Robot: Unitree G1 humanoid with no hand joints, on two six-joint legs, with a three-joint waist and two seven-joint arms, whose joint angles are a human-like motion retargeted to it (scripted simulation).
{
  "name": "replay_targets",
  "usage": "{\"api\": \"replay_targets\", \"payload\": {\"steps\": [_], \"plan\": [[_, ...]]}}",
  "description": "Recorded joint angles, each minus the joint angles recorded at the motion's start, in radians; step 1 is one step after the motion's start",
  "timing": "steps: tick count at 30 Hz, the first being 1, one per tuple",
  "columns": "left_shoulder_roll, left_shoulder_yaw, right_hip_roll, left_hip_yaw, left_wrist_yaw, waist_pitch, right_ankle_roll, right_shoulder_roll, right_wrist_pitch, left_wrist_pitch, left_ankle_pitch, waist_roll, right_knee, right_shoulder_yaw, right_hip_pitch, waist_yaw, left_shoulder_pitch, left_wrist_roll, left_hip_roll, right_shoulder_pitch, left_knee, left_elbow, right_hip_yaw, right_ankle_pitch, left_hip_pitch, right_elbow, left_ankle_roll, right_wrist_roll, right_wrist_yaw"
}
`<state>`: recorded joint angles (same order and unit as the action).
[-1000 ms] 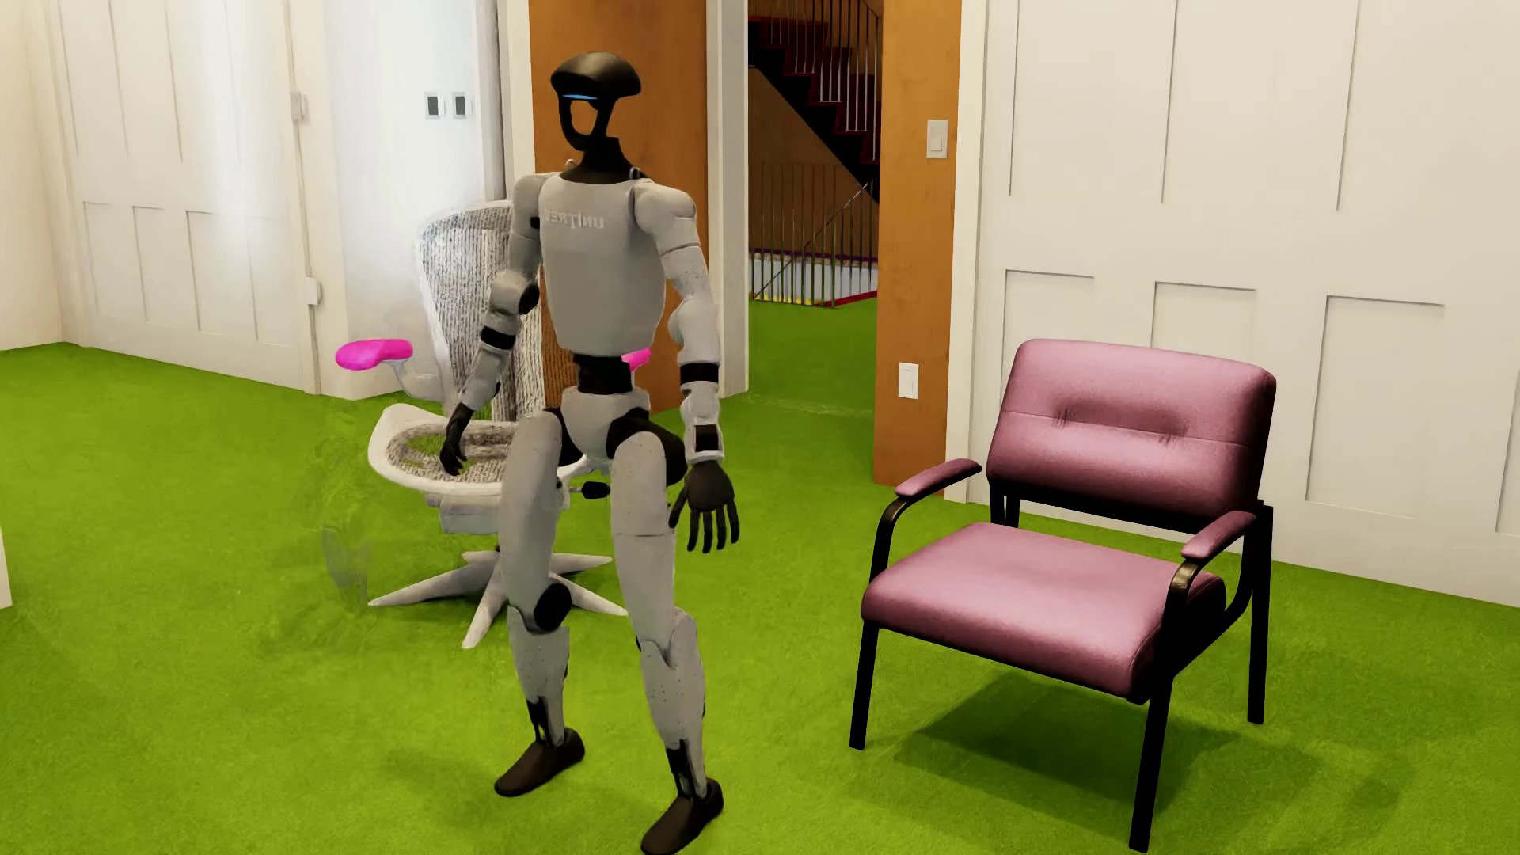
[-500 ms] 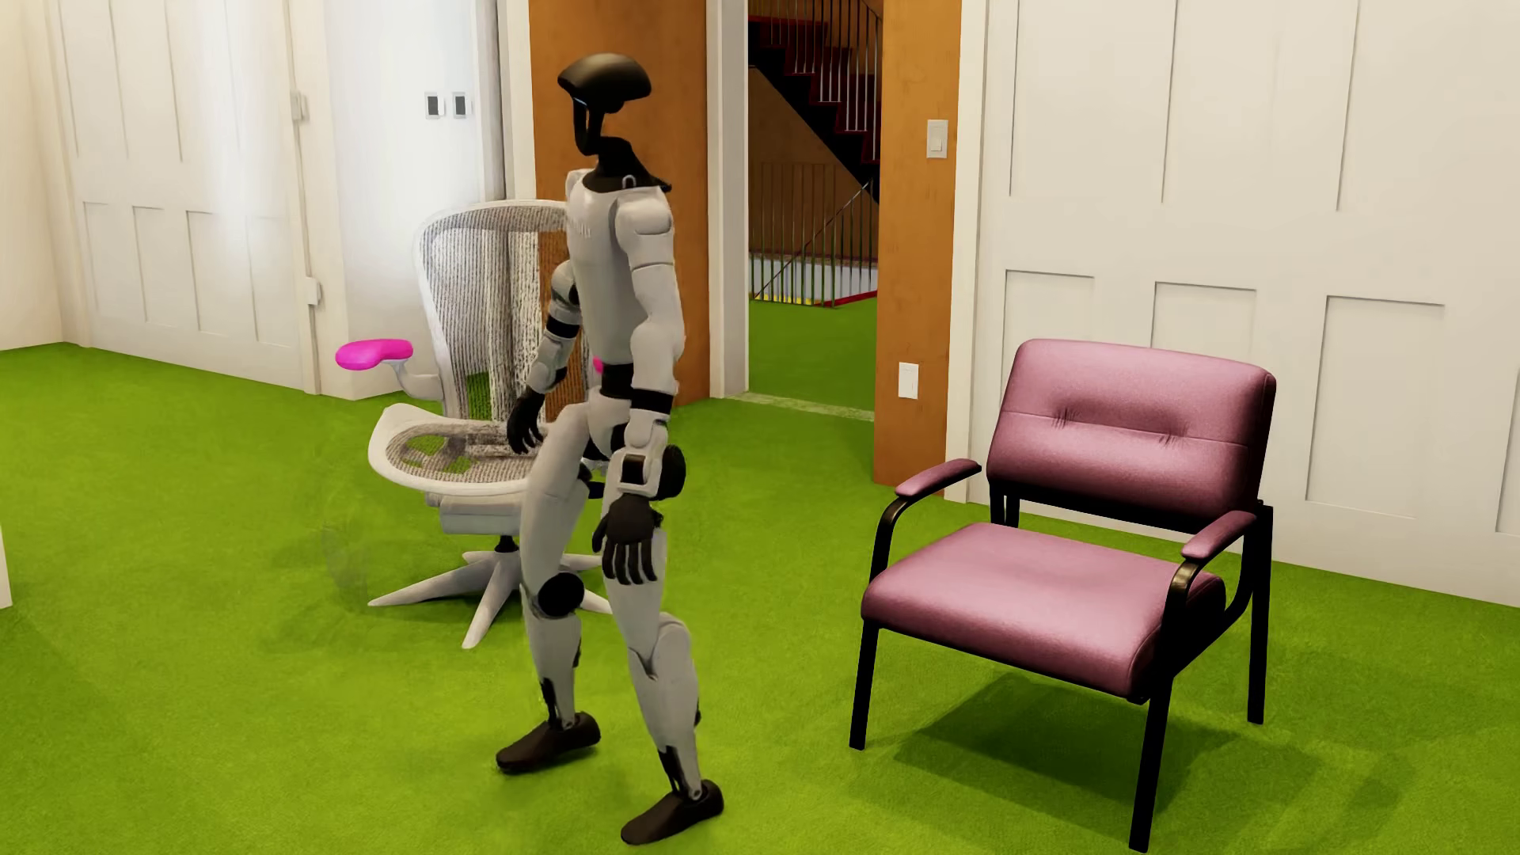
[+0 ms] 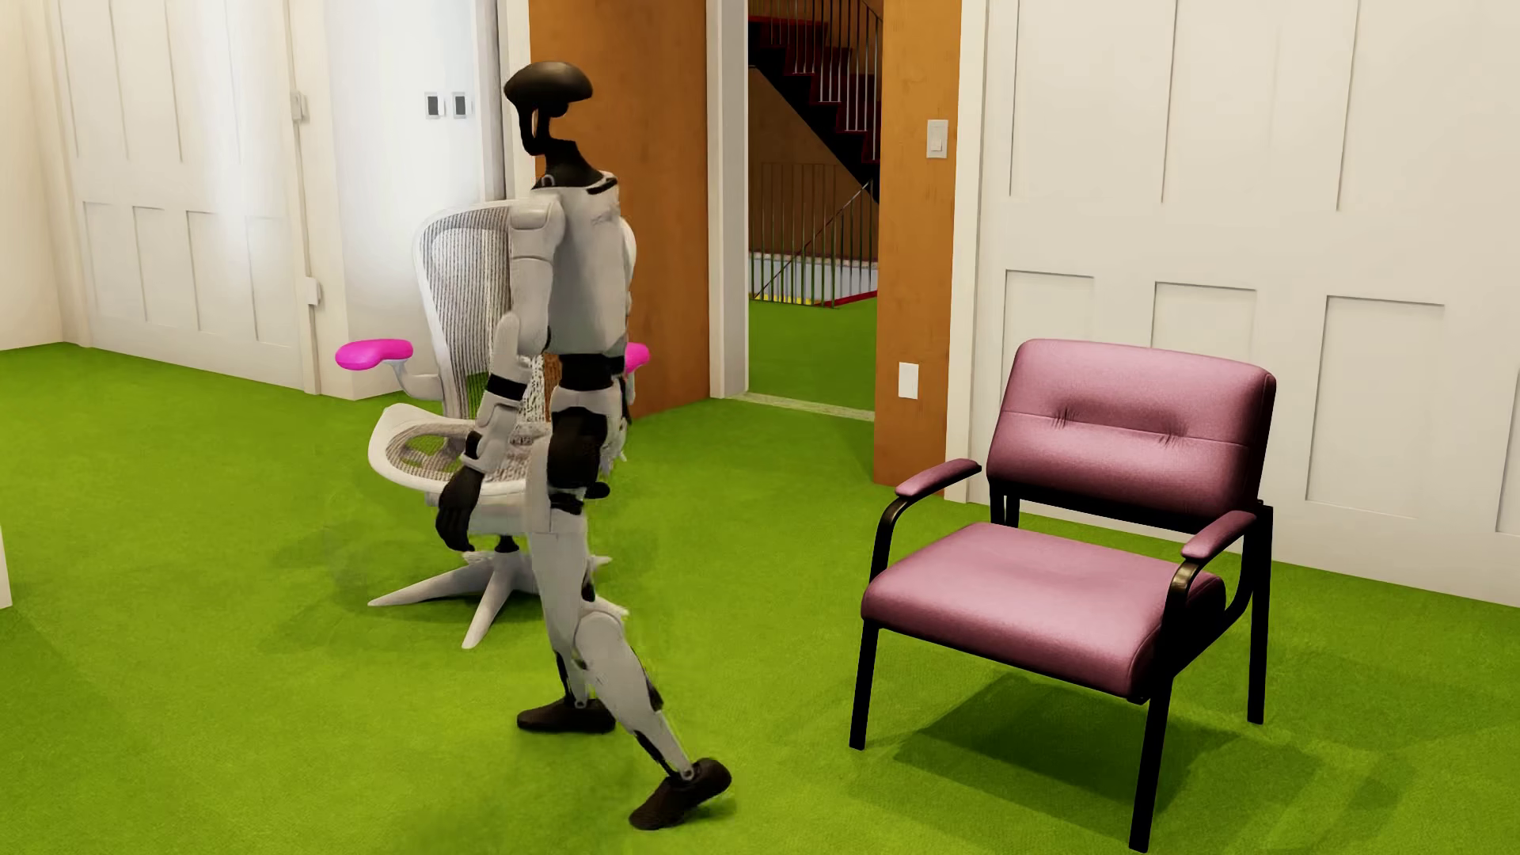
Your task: Take a seat on the light gray chair
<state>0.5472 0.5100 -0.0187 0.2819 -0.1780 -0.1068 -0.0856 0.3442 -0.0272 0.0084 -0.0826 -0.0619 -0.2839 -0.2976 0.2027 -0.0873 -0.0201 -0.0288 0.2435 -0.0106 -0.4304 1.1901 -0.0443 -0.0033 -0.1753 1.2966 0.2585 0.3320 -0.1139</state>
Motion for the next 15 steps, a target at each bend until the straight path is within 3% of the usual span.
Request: {"api": "replay_targets", "payload": {"steps": [2,3,4,5,6,10,13,15], "plan": [[-0.011,0.0,0.027,-0.051,-0.005,-0.015,0.051,0.015,-0.009,0.01,0.046,0.0,0.064,0.009,-0.073,0.023,-0.018,0.0,0.042,0.003,-0.226,0.003,0.002,0.004,0.11,-0.008,0.025,-0.009,-0.001],[-0.026,-0.001,0.033,-0.091,-0.019,-0.029,0.059,0.027,-0.016,0.01,0.024,0.002,0.094,-0.006,-0.115,0.038,-0.022,0.018,0.028,0.011,-0.31,0.0,0.01,0.005,0.162,-0.008,0.023,-0.025,-0.004],[-0.037,0.009,0.04,-0.136,-0.014,-0.035,0.064,0.035,-0.024,0.01,-0.017,0.001,0.121,-0.022,-0.152,0.057,-0.021,0.035,-0.012,0.015,-0.363,-0.001,0.02,0.004,0.21,-0.007,-0.025,-0.031,-0.003],[-0.045,0.008,0.044,-0.177,0.006,-0.042,0.068,0.043,-0.023,0.009,-0.052,0.003,0.128,-0.047,-0.176,0.075,-0.024,0.017,-0.052,0.023,-0.396,-0.003,0.026,-0.008,0.264,-0.006,-0.06,-0.037,-0.004],[-0.052,-0.005,0.045,-0.21,0.025,-0.046,0.07,0.052,-0.018,0.005,-0.065,0.009,0.106,-0.068,-0.18,0.091,-0.026,-0.013,-0.084,0.035,-0.411,-0.008,0.024,-0.031,0.328,-0.008,-0.038,-0.036,-0.002],[-0.062,-0.028,0.057,-0.267,0.047,-0.053,0.075,0.067,-0.015,0.004,-0.081,0.02,0.133,-0.122,-0.269,0.125,-0.024,-0.036,-0.202,0.082,-0.164,-0.001,0.03,-0.082,0.51,-0.036,-0.029,-0.04,0.003],[-0.048,-0.07,0.073,-0.224,0.061,-0.063,0.091,0.063,-0.009,0.015,-0.065,0.02,0.149,-0.154,-0.355,0.134,-0.017,-0.046,-0.242,0.107,0.089,0.01,0.014,-0.134,0.53,-0.071,-0.074,-0.022,0.009],[-0.04,-0.079,0.089,-0.209,0.057,-0.061,0.093,0.061,-0.001,0.017,-0.017,0.018,0.144,-0.158,-0.431,0.137,-0.004,-0.037,-0.238,0.097,0.069,0.015,0.001,-0.161,0.524,-0.083,-0.007,-0.014,0.012]]}}
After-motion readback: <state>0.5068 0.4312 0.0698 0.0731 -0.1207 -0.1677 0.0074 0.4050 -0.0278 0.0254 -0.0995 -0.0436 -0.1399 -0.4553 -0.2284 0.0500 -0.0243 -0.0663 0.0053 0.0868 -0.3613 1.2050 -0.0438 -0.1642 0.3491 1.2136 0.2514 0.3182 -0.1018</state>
